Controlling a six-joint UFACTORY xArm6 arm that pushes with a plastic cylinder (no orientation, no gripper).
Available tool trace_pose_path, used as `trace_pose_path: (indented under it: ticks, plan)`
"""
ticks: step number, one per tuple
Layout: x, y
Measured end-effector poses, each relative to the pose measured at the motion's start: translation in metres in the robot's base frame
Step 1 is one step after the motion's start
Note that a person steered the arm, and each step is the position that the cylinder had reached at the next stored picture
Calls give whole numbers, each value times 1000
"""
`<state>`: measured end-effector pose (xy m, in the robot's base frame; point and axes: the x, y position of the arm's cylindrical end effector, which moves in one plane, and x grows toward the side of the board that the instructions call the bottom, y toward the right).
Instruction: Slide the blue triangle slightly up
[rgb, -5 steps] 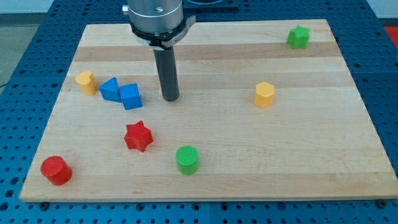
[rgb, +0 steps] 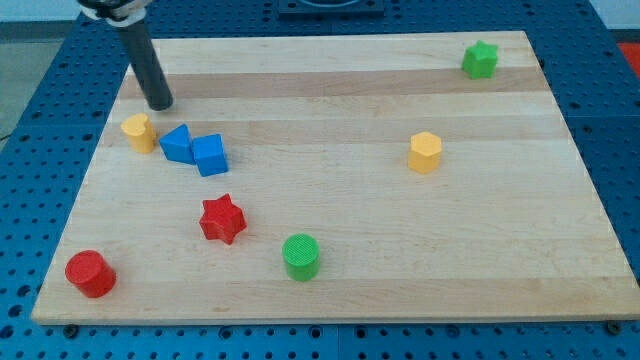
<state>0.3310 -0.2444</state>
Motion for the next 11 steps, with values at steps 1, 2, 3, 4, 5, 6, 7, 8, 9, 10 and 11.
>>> trace_pose_path:
  ticks: [1,2,3,4,5,6,7,8,9,10,11]
  plan:
    - [0,-21]
    - [31,-44]
    - [77,-50]
    - [107,-50]
    - [133,-50]
    - [154,-6]
    - [157,8]
    - [155,17]
    - [144,37]
    - [137,41]
    - [109,41]
